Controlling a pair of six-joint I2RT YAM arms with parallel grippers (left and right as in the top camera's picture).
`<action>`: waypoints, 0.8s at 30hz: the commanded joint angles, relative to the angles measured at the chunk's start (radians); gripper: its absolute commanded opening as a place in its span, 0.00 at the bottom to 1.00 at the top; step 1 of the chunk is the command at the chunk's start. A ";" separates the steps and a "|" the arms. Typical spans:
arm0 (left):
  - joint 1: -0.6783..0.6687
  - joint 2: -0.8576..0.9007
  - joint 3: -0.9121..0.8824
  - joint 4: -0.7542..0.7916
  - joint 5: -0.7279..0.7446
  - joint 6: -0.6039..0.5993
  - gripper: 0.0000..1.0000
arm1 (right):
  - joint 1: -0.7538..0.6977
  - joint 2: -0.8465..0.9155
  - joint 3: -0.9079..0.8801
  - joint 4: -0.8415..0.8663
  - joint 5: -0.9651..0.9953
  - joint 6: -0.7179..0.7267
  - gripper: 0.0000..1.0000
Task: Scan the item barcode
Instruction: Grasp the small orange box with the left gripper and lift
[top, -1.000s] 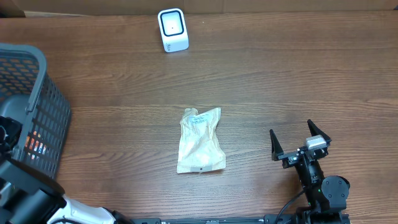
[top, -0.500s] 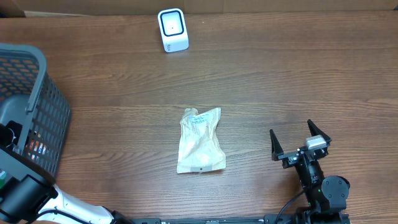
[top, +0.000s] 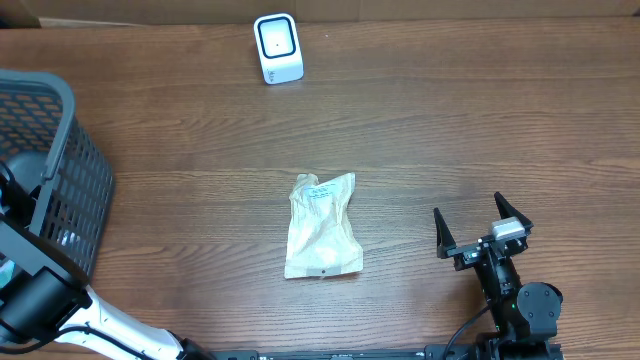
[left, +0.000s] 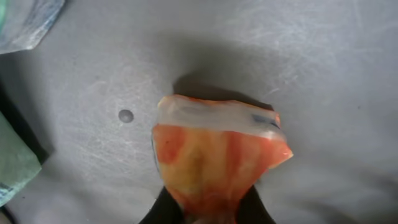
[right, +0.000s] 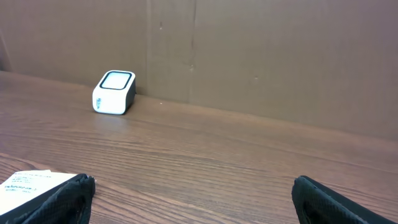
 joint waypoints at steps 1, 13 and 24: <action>-0.005 0.016 -0.012 -0.003 0.011 0.005 0.04 | -0.001 -0.012 -0.011 0.003 0.001 0.006 1.00; -0.019 -0.039 0.286 -0.242 0.023 -0.033 0.04 | -0.001 -0.012 -0.011 0.003 0.001 0.006 1.00; -0.164 -0.454 0.452 -0.252 0.198 -0.067 0.04 | -0.001 -0.012 -0.011 0.003 0.001 0.006 1.00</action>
